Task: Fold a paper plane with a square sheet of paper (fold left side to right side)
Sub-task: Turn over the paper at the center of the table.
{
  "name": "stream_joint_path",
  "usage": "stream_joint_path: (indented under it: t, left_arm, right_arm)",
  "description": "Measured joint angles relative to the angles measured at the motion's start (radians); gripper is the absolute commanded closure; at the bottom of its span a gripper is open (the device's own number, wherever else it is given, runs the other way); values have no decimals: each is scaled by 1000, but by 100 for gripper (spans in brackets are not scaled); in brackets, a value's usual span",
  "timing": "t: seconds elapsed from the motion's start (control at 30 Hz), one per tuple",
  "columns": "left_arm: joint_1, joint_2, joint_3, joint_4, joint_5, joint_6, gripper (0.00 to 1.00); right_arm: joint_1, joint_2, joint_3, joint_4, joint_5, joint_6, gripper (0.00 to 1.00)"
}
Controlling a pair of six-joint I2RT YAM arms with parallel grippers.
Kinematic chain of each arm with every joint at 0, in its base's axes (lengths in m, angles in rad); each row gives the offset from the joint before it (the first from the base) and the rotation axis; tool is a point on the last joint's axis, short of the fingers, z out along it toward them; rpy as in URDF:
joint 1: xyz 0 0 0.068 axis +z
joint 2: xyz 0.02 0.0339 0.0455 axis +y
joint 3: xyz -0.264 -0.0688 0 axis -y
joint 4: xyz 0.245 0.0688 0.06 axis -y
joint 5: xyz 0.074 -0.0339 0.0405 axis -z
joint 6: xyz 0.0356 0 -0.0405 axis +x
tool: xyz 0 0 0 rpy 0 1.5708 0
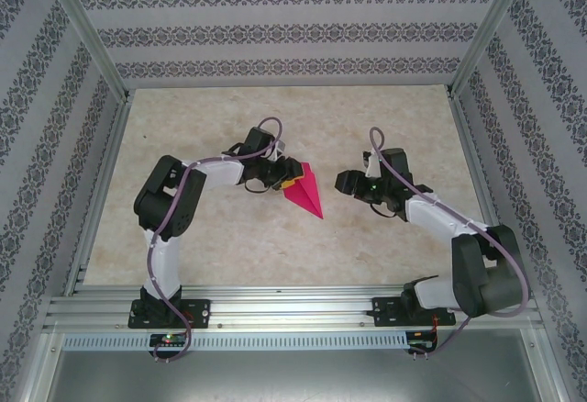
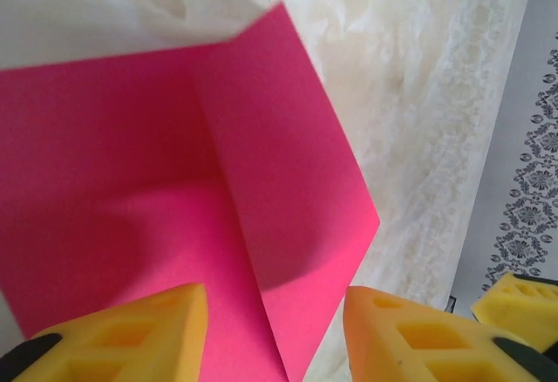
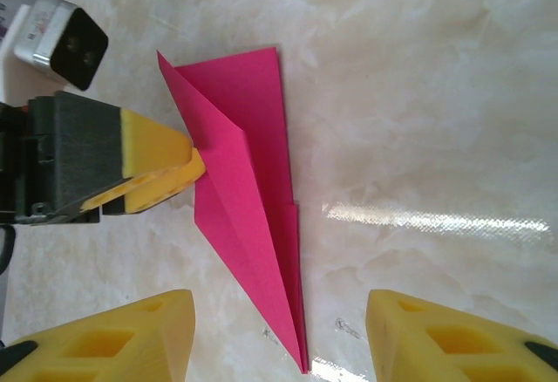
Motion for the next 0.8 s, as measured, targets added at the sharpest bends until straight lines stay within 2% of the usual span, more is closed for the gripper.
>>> stream_joint_path:
  t: [0.13, 0.3, 0.4, 0.5, 0.53, 0.8]
  left_arm:
    - [-2, 33, 38, 9, 6, -8, 63]
    - [-11, 75, 60, 42, 27, -24, 82]
    - [-14, 83, 60, 56, 38, -34, 90]
    - [-14, 77, 60, 75, 51, -34, 95]
    - [-14, 71, 60, 77, 53, -34, 96]
    - [-14, -121, 116, 43, 63, 21, 97]
  right_arm:
    - [-21, -33, -17, 43, -24, 22, 40]
    - [-60, -63, -61, 108, -66, 71, 32]
    - [-79, -91, -96, 149, -92, 104, 21]
    - [-98, -119, -119, 193, -120, 135, 4]
    - [-105, -128, -126, 211, -132, 143, 2]
    - [-168, -140, -133, 340, -304, 223, 2]
